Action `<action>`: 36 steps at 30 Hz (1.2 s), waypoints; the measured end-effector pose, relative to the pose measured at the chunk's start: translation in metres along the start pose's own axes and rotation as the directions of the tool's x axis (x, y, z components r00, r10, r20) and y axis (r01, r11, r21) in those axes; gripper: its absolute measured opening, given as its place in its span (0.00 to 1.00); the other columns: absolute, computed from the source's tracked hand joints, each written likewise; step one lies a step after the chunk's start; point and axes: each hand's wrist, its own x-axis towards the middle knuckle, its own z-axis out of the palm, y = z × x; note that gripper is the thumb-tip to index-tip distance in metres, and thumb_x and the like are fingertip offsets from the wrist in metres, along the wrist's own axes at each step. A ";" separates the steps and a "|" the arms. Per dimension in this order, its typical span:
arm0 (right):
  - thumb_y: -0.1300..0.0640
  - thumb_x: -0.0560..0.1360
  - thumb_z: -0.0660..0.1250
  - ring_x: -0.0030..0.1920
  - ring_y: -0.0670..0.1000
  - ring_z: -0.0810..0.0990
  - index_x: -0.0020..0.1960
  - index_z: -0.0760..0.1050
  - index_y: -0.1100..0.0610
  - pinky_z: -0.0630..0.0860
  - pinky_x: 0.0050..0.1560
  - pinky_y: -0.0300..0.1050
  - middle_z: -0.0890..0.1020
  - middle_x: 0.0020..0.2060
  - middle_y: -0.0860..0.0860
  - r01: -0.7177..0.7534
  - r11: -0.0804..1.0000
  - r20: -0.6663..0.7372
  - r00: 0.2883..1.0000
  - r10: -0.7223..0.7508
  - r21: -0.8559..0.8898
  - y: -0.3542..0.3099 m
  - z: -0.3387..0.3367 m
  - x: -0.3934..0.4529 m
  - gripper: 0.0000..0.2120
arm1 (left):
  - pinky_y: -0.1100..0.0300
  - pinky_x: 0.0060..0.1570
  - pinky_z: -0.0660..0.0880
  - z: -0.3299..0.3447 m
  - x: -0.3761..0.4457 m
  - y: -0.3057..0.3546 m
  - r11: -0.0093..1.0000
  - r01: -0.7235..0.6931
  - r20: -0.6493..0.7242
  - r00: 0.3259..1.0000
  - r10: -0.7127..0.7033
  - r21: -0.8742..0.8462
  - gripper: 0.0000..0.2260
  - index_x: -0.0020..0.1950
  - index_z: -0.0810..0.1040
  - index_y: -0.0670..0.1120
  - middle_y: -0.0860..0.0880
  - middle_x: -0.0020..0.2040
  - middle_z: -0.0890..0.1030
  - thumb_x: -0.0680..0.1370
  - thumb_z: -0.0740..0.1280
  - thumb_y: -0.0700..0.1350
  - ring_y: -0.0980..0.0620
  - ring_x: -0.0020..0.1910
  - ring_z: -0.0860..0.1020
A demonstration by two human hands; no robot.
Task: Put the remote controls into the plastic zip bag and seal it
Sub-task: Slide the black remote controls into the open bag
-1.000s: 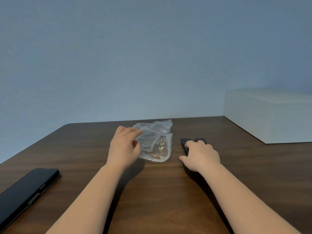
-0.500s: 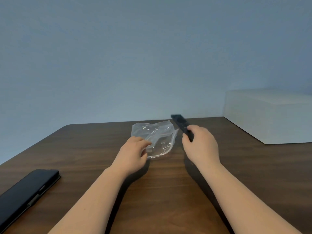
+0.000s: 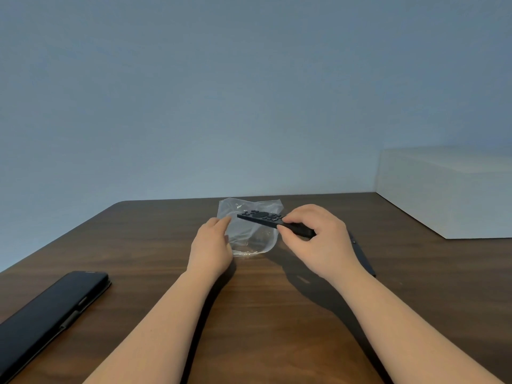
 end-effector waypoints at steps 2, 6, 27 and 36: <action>0.56 0.71 0.72 0.44 0.40 0.76 0.45 0.82 0.54 0.74 0.45 0.30 0.80 0.41 0.45 0.016 1.000 0.017 1.000 -0.016 -0.004 -0.002 0.000 -0.001 0.04 | 0.49 0.55 0.73 0.001 0.000 -0.001 1.000 0.001 -0.020 1.000 -0.001 -0.003 0.22 0.68 0.67 0.45 0.44 0.61 0.74 0.75 0.58 0.34 0.43 0.59 0.72; 0.54 0.71 0.71 0.42 0.44 0.76 0.43 0.80 0.53 0.75 0.43 0.35 0.79 0.40 0.45 0.034 0.998 0.061 0.998 -0.030 -0.054 -0.005 0.001 -0.002 0.03 | 0.52 0.56 0.71 0.000 0.001 0.001 0.999 -0.009 -0.058 0.998 0.006 -0.049 0.22 0.68 0.67 0.44 0.45 0.64 0.73 0.74 0.58 0.33 0.44 0.62 0.71; 0.55 0.72 0.70 0.52 0.49 0.74 0.61 0.76 0.51 0.74 0.57 0.44 0.72 0.53 0.48 -0.058 0.976 0.540 0.825 0.165 -0.211 0.012 0.023 -0.003 0.17 | 0.78 0.42 0.68 0.001 -0.013 0.031 0.923 -0.281 0.119 0.940 0.320 -0.263 0.19 0.62 0.75 0.48 0.56 0.47 0.75 0.73 0.63 0.34 0.62 0.41 0.74; 0.53 0.73 0.68 0.43 0.49 0.73 0.39 0.70 0.50 0.72 0.44 0.44 0.71 0.40 0.45 0.032 0.961 0.508 0.853 0.116 -0.274 0.016 0.028 -0.004 0.08 | 0.76 0.43 0.67 0.003 -0.013 0.031 0.922 -0.288 0.149 0.931 0.332 -0.258 0.18 0.62 0.75 0.47 0.56 0.46 0.75 0.73 0.62 0.35 0.60 0.43 0.73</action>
